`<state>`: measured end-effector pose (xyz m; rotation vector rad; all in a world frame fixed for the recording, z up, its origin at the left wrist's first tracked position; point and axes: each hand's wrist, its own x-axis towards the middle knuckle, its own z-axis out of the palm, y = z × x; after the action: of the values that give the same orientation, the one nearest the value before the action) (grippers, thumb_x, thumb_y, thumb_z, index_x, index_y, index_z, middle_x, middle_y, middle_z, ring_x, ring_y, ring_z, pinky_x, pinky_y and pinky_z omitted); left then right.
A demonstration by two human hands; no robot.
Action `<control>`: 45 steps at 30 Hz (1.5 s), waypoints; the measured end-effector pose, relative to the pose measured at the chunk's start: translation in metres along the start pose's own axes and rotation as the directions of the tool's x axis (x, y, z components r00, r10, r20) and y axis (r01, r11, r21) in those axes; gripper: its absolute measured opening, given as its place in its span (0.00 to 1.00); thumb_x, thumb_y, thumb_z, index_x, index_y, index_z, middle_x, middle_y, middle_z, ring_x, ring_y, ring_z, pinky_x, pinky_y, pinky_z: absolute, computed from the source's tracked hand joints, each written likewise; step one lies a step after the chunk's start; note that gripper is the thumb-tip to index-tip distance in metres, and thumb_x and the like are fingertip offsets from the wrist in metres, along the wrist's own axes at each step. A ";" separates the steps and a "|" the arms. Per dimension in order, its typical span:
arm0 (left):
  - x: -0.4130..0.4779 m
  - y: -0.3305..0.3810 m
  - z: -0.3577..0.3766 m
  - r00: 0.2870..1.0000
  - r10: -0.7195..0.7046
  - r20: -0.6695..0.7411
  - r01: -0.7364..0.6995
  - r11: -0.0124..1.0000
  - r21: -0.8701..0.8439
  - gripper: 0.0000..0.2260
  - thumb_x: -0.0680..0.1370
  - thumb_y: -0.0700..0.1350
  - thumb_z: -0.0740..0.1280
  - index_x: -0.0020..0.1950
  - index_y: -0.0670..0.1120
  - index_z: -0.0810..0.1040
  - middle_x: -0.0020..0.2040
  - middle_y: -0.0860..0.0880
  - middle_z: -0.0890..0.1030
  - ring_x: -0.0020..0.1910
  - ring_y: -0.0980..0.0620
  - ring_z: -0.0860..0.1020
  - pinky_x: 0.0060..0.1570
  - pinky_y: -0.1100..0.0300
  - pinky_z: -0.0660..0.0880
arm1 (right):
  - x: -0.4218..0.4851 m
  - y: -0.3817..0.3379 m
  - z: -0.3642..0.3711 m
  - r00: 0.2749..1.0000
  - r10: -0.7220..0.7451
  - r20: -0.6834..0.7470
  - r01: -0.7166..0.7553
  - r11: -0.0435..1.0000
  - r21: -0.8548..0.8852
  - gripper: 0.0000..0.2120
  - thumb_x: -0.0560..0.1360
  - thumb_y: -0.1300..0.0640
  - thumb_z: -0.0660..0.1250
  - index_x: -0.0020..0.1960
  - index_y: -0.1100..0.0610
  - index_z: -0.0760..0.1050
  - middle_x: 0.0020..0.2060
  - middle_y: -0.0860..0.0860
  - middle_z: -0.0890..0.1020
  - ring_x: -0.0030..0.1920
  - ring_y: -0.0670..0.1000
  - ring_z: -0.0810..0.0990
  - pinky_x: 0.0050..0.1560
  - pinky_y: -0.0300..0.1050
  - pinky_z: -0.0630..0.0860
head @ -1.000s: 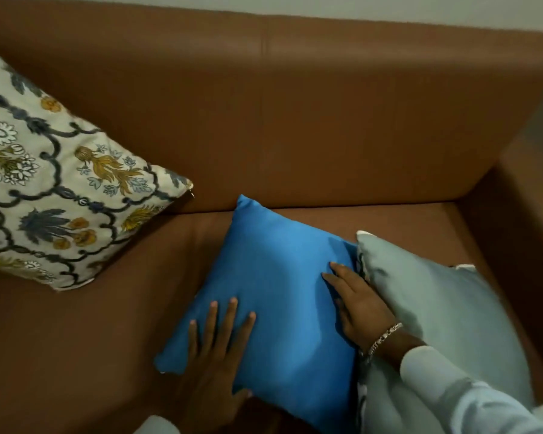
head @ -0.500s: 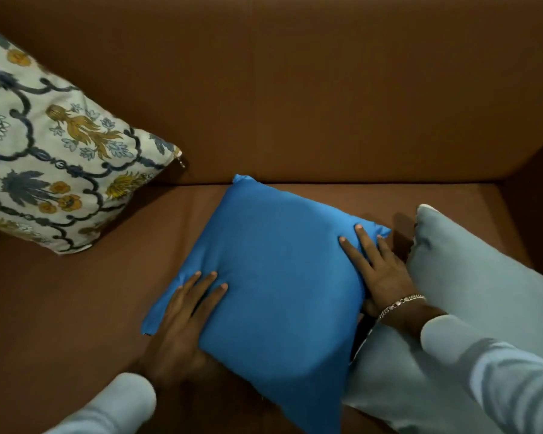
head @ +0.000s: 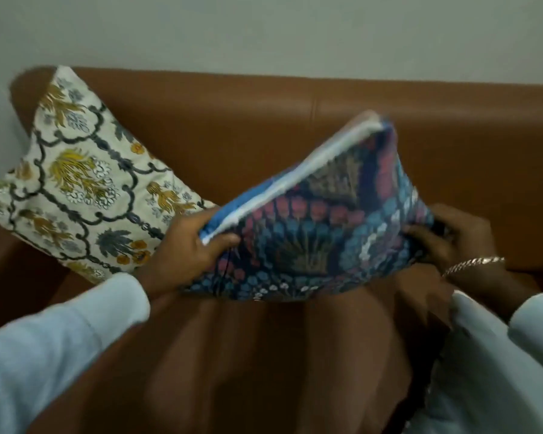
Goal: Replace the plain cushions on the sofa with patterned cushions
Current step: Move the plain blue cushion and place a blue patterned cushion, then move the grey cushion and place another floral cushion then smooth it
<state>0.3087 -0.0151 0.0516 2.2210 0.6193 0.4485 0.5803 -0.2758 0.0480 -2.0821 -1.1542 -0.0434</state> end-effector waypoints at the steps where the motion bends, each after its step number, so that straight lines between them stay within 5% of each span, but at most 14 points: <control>1: 0.008 0.008 -0.018 0.998 0.053 -0.043 -0.057 0.995 -0.081 0.14 0.74 0.44 0.71 0.59 0.48 0.79 0.49 0.47 0.84 0.46 0.60 0.82 0.44 0.66 0.79 | 0.019 -0.005 -0.004 0.999 0.029 -0.033 -0.026 0.997 0.070 0.13 0.71 0.50 0.71 0.45 0.60 0.81 0.38 0.56 0.82 0.38 0.51 0.78 0.40 0.40 0.73; 5: 0.055 0.009 -0.050 1.000 -0.011 -0.002 0.011 1.000 -0.010 0.12 0.77 0.44 0.68 0.59 0.42 0.81 0.51 0.44 0.85 0.46 0.47 0.84 0.45 0.50 0.82 | 0.067 -0.017 -0.002 0.993 0.104 -0.061 -0.091 0.979 0.182 0.07 0.72 0.53 0.70 0.47 0.55 0.81 0.41 0.55 0.84 0.43 0.52 0.80 0.45 0.55 0.78; 12: 0.114 -0.031 -0.043 0.988 -0.154 0.011 0.146 0.956 0.256 0.12 0.80 0.45 0.63 0.49 0.39 0.82 0.46 0.39 0.85 0.42 0.42 0.81 0.41 0.49 0.77 | 0.087 -0.013 0.042 0.973 0.223 0.055 -0.221 0.975 -0.037 0.11 0.73 0.50 0.69 0.47 0.57 0.83 0.41 0.58 0.86 0.39 0.55 0.81 0.42 0.50 0.78; 16: 0.113 -0.051 -0.021 0.951 -0.069 -0.303 0.115 0.984 0.137 0.10 0.78 0.41 0.63 0.48 0.40 0.84 0.45 0.39 0.86 0.43 0.41 0.81 0.46 0.50 0.77 | 0.093 -0.005 0.059 0.958 0.283 0.040 -0.284 0.958 0.034 0.10 0.72 0.50 0.70 0.48 0.56 0.83 0.41 0.54 0.85 0.36 0.47 0.79 0.41 0.42 0.76; 18: 0.103 -0.054 -0.002 0.882 -0.002 -0.471 0.087 0.983 0.159 0.11 0.78 0.39 0.62 0.54 0.40 0.83 0.51 0.40 0.85 0.50 0.40 0.82 0.52 0.49 0.77 | 0.084 0.000 0.061 0.955 0.296 -0.007 -0.295 0.953 0.072 0.10 0.71 0.52 0.72 0.50 0.54 0.83 0.43 0.51 0.85 0.36 0.38 0.77 0.38 0.29 0.73; 20: 0.094 -0.047 0.019 0.840 0.045 -0.540 0.059 0.983 0.174 0.14 0.79 0.40 0.60 0.62 0.41 0.79 0.62 0.41 0.81 0.62 0.41 0.77 0.63 0.46 0.71 | 0.079 0.002 0.060 0.955 0.293 -0.041 -0.289 0.954 0.086 0.15 0.71 0.54 0.73 0.57 0.55 0.80 0.50 0.52 0.84 0.43 0.42 0.79 0.44 0.26 0.71; 23: 0.081 -0.027 0.048 0.880 0.112 -0.462 -0.028 0.982 0.185 0.20 0.80 0.44 0.56 0.73 0.45 0.68 0.75 0.44 0.67 0.76 0.46 0.60 0.76 0.43 0.52 | 0.076 -0.007 0.059 0.969 0.238 -0.068 -0.236 0.971 0.039 0.23 0.71 0.54 0.73 0.64 0.57 0.73 0.59 0.55 0.81 0.57 0.53 0.79 0.56 0.42 0.73; 26: 0.061 -0.020 0.073 0.890 0.165 -0.426 -0.021 0.947 0.321 0.25 0.78 0.45 0.58 0.76 0.46 0.62 0.79 0.42 0.58 0.79 0.43 0.51 0.75 0.39 0.45 | 0.055 -0.018 0.069 0.990 0.142 -0.026 -0.142 0.990 -0.020 0.26 0.68 0.56 0.75 0.65 0.58 0.73 0.63 0.57 0.77 0.62 0.57 0.76 0.62 0.48 0.71; 30: 0.031 -0.016 0.105 0.924 0.205 -0.324 -0.053 0.906 0.420 0.30 0.73 0.41 0.62 0.76 0.46 0.62 0.79 0.38 0.54 0.79 0.38 0.48 0.74 0.34 0.46 | 0.022 -0.011 0.071 0.989 0.105 0.105 -0.093 0.989 -0.112 0.27 0.66 0.60 0.76 0.63 0.60 0.74 0.68 0.60 0.72 0.68 0.60 0.70 0.69 0.54 0.65; 34: -0.019 0.002 0.152 0.967 0.101 -0.233 -0.054 0.979 0.198 0.29 0.73 0.39 0.62 0.74 0.47 0.65 0.79 0.43 0.56 0.79 0.43 0.49 0.75 0.38 0.53 | -0.044 0.018 0.045 0.934 0.167 0.317 -0.077 0.958 -0.277 0.21 0.70 0.56 0.71 0.63 0.54 0.75 0.65 0.56 0.76 0.66 0.58 0.72 0.69 0.51 0.65; 37: -0.040 0.031 0.185 0.986 0.071 -0.149 -0.073 0.997 -0.009 0.25 0.74 0.38 0.63 0.72 0.44 0.69 0.77 0.44 0.63 0.78 0.45 0.56 0.75 0.45 0.58 | -0.104 0.044 0.016 0.917 0.241 0.317 -0.138 0.939 -0.315 0.19 0.68 0.56 0.73 0.59 0.53 0.78 0.60 0.55 0.80 0.60 0.58 0.77 0.63 0.48 0.68; 40: -0.059 0.057 0.213 0.984 0.159 -0.078 -0.161 0.986 -0.028 0.24 0.72 0.38 0.65 0.70 0.42 0.71 0.74 0.43 0.67 0.76 0.45 0.60 0.77 0.55 0.52 | -0.156 0.061 -0.012 0.899 0.280 0.336 -0.112 0.890 -0.442 0.17 0.73 0.47 0.65 0.60 0.49 0.76 0.65 0.51 0.77 0.66 0.54 0.73 0.66 0.50 0.66; 45: -0.112 0.106 0.283 0.951 0.266 0.157 -0.272 0.962 0.019 0.22 0.74 0.46 0.67 0.68 0.48 0.74 0.75 0.48 0.67 0.77 0.46 0.61 0.73 0.45 0.57 | -0.219 0.101 -0.072 0.930 0.290 0.226 -0.160 0.873 -0.460 0.21 0.76 0.45 0.60 0.67 0.50 0.70 0.68 0.52 0.73 0.69 0.54 0.70 0.66 0.56 0.69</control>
<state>0.3873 -0.3062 -0.0627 2.3629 0.2463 0.3996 0.5479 -0.5097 -0.0385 -2.6875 -1.1321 0.1343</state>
